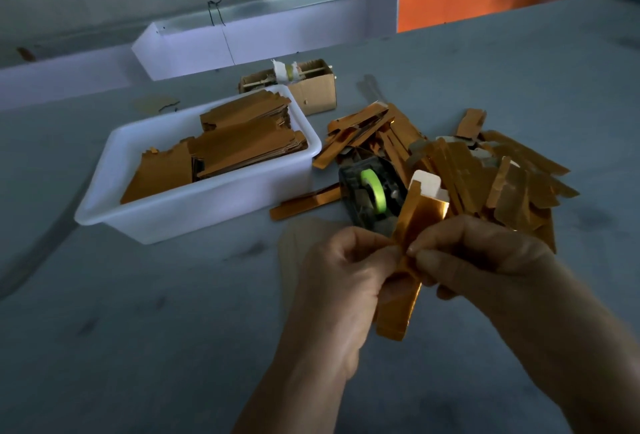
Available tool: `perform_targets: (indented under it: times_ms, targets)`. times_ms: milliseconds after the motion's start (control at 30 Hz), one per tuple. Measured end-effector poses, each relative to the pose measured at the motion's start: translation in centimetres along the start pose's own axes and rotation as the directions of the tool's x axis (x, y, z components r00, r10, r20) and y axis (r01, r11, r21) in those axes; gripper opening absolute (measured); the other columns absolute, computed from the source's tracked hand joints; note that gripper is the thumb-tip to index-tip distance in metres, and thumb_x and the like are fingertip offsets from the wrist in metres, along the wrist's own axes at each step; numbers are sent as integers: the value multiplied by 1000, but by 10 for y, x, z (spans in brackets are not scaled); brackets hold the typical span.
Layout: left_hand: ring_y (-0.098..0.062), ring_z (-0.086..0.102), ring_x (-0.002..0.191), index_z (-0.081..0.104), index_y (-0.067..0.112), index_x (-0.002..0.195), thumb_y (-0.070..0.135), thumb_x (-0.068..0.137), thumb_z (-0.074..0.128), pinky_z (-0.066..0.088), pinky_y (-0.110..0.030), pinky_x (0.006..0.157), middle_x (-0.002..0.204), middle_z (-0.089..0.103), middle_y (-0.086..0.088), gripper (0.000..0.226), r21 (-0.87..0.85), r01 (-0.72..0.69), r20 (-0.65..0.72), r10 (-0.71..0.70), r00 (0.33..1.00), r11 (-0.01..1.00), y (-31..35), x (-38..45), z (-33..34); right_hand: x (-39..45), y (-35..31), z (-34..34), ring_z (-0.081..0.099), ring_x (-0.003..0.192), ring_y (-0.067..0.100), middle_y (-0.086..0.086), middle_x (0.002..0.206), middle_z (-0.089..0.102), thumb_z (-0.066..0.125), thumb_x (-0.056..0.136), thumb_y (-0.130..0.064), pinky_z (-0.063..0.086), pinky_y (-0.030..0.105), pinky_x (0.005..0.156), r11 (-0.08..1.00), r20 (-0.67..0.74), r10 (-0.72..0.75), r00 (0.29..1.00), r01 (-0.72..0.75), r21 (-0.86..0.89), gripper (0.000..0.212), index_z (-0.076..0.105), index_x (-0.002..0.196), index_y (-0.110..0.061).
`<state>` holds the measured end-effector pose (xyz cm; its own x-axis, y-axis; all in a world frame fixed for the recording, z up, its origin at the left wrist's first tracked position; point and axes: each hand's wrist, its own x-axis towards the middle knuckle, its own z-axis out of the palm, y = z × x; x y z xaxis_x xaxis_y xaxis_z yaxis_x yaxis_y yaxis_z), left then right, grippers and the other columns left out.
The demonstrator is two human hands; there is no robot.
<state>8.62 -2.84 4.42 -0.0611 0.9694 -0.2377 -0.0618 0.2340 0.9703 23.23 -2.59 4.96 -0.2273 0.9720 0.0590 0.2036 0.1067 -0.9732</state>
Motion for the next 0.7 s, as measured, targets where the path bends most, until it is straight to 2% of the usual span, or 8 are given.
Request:
perform_targets:
  times_ms: [133, 233, 300, 367, 467, 567, 633, 700]
  targets:
    - [-21, 74, 72, 69, 6, 84, 8, 84, 69, 59, -25, 65, 78, 75, -9, 2, -86, 53, 23, -52, 998, 995, 1, -2, -6, 2, 4, 7, 61, 76, 4, -11, 81, 68, 53, 64, -45, 49, 15, 60, 990, -2, -75, 997, 74, -116, 26, 68, 84, -40]
    - [-21, 74, 71, 69, 5, 83, 6, 84, 68, 58, -25, 64, 77, 74, -10, 3, -111, 67, 37, -63, 997, 992, 1, -3, -7, 2, 3, 8, 61, 77, 5, -12, 80, 67, 62, 76, -30, 49, 15, 60, 976, -5, -94, 996, 91, -199, 18, 68, 88, -42]
    - [-23, 74, 75, 69, 4, 84, 5, 85, 67, 59, -27, 67, 81, 74, -13, 3, -121, 72, 50, -66, 997, 990, 2, -4, -8, 2, 0, 9, 62, 77, 4, -13, 83, 66, 63, 79, -21, 50, 17, 60, 957, -17, -106, 994, 97, -273, 32, 58, 96, -47]
    - [-24, 74, 77, 69, 3, 85, 4, 85, 66, 59, -27, 67, 82, 75, -14, 4, -134, 79, 69, -70, 995, 988, 2, -5, -9, 2, -2, 9, 64, 74, 4, -15, 83, 66, 66, 77, -18, 51, 20, 56, 959, -76, -102, 992, 78, -271, 37, 49, 97, -44]
    - [-23, 74, 78, 71, 5, 83, 3, 86, 64, 60, -27, 70, 82, 75, -12, 8, -109, 92, 88, -83, 993, 990, 2, -5, -10, 2, 0, 12, 64, 70, 1, -19, 80, 67, 69, 76, -20, 49, 21, 57, 962, -130, -84, 988, 47, -270, 31, 46, 93, -34]
    - [-23, 74, 81, 73, 8, 79, 17, 79, 72, 59, -33, 78, 85, 75, -11, 10, -104, 96, 147, -80, 986, 990, 4, -8, -12, 2, -1, 15, 63, 71, -4, -26, 81, 65, 70, 75, -22, 48, 19, 58, 955, -165, -73, 984, 21, -296, 30, 46, 89, -33]
    - [-22, 74, 81, 73, 8, 82, 27, 73, 78, 59, -33, 79, 85, 76, -9, 21, -76, 80, 152, -68, 986, 994, 4, -9, -12, 2, -1, 15, 63, 71, -5, -23, 79, 66, 71, 75, -23, 48, 17, 56, 948, -173, -71, 982, 12, -319, 29, 46, 87, -32]
    - [-22, 74, 81, 72, 9, 85, 23, 79, 72, 60, -35, 80, 84, 76, -8, 15, -30, 52, 96, -48, 994, 998, 1, -9, -11, 2, -1, 17, 62, 69, -5, -12, 72, 67, 72, 76, -21, 49, 15, 53, 939, -181, -68, 981, 2, -343, 28, 47, 86, -32]
